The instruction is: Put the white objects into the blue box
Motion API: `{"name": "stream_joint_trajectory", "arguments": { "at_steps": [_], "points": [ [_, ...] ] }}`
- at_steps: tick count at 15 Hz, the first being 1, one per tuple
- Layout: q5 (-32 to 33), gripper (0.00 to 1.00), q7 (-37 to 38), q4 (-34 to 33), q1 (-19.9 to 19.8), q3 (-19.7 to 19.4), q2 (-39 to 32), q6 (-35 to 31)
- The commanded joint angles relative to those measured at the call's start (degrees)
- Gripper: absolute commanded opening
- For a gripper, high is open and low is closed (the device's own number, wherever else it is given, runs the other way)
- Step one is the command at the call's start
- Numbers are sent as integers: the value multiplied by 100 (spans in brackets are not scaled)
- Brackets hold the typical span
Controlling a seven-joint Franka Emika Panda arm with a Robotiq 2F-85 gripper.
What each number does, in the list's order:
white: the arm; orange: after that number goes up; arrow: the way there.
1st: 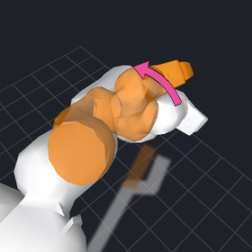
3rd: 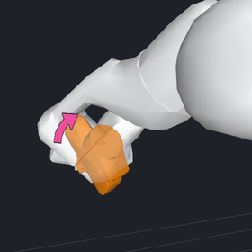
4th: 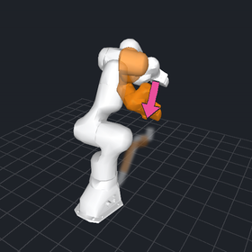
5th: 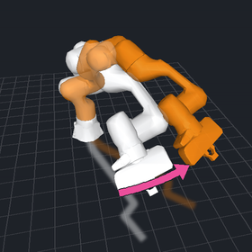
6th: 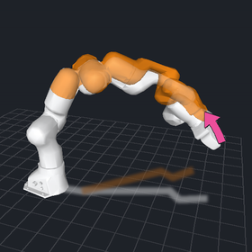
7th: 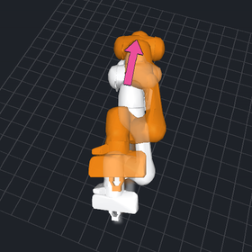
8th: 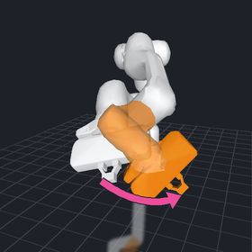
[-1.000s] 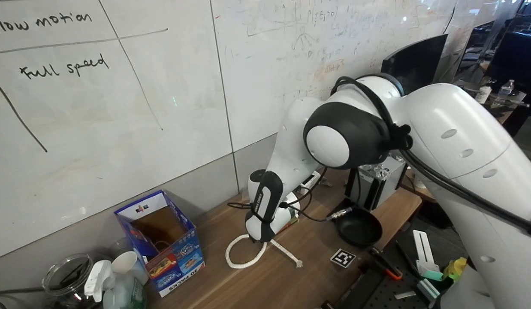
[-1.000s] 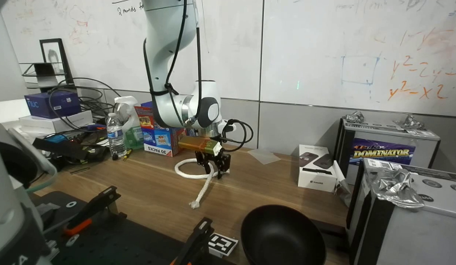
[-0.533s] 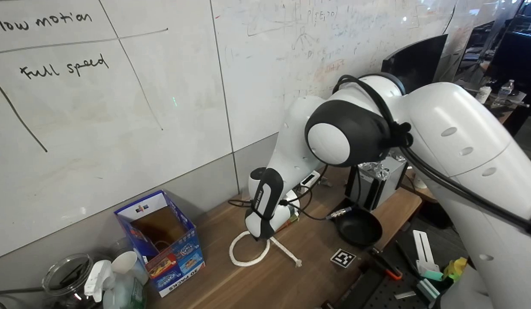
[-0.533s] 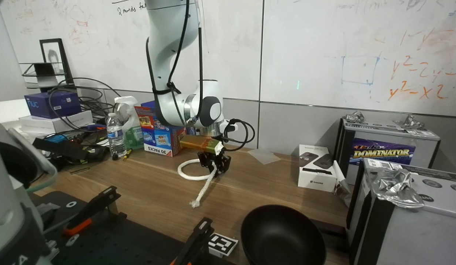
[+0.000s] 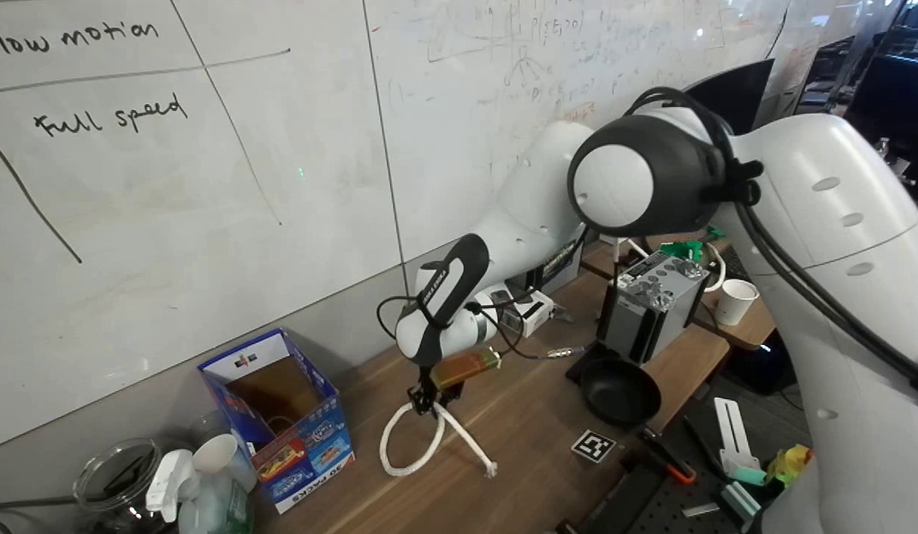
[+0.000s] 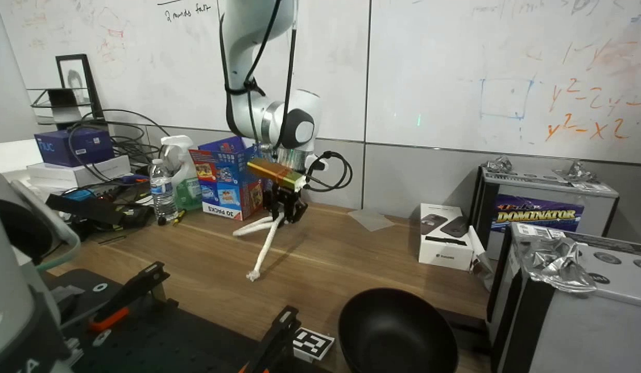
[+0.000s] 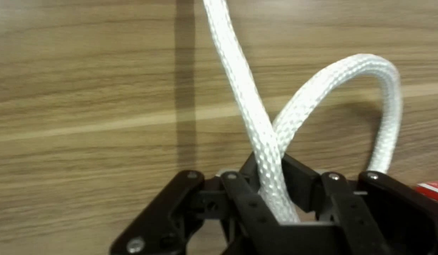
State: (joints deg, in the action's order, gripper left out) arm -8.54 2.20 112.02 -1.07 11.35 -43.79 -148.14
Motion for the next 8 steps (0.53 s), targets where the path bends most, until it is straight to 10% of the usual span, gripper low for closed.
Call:
{"name": "stream_joint_trajectory", "arguments": {
  "at_steps": [1, 8],
  "points": [
    [-735, 2, -478, -161, -465, 513, 665, 1095],
    [-1661, 2, -243, -715, -128, 374, 1473, 2096]
  ]
}}
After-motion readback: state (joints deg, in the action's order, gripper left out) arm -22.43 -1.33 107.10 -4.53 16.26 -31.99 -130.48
